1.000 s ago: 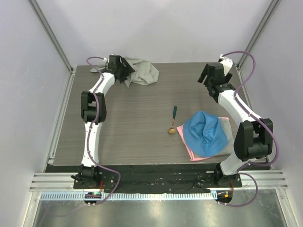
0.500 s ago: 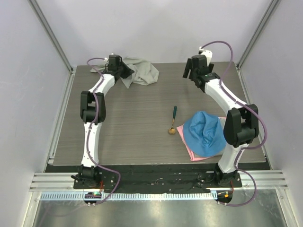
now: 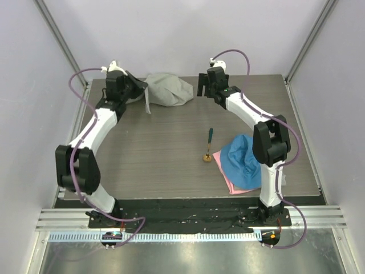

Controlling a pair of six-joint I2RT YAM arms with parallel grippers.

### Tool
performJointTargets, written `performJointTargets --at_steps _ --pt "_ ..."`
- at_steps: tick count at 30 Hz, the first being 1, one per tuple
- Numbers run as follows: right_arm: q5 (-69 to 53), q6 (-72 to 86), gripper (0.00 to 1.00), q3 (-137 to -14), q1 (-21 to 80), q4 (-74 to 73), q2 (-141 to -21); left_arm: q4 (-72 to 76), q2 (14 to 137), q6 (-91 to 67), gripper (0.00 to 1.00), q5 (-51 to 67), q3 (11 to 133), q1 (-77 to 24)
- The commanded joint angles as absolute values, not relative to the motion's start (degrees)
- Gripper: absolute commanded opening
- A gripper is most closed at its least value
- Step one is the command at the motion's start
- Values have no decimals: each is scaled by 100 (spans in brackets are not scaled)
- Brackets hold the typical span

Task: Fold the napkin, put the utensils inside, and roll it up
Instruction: Move the napkin to the centre of the board, then flatten the napkin out

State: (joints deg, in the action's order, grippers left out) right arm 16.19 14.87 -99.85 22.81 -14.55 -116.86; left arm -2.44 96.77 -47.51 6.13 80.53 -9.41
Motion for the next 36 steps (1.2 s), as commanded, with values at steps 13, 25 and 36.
performJointTargets --at_steps 13,25,36 --pt "1388 1626 85 -8017 3250 -378 -10461 995 7888 -4219 67 -780 4518 -3182" --pt "1196 1758 83 -7374 3849 -790 -10099 -553 7433 -3419 88 -1478 4604 -178" --pt "668 1942 81 -7128 4087 -1134 -9941 -1195 10159 -3199 64 -896 6521 448"
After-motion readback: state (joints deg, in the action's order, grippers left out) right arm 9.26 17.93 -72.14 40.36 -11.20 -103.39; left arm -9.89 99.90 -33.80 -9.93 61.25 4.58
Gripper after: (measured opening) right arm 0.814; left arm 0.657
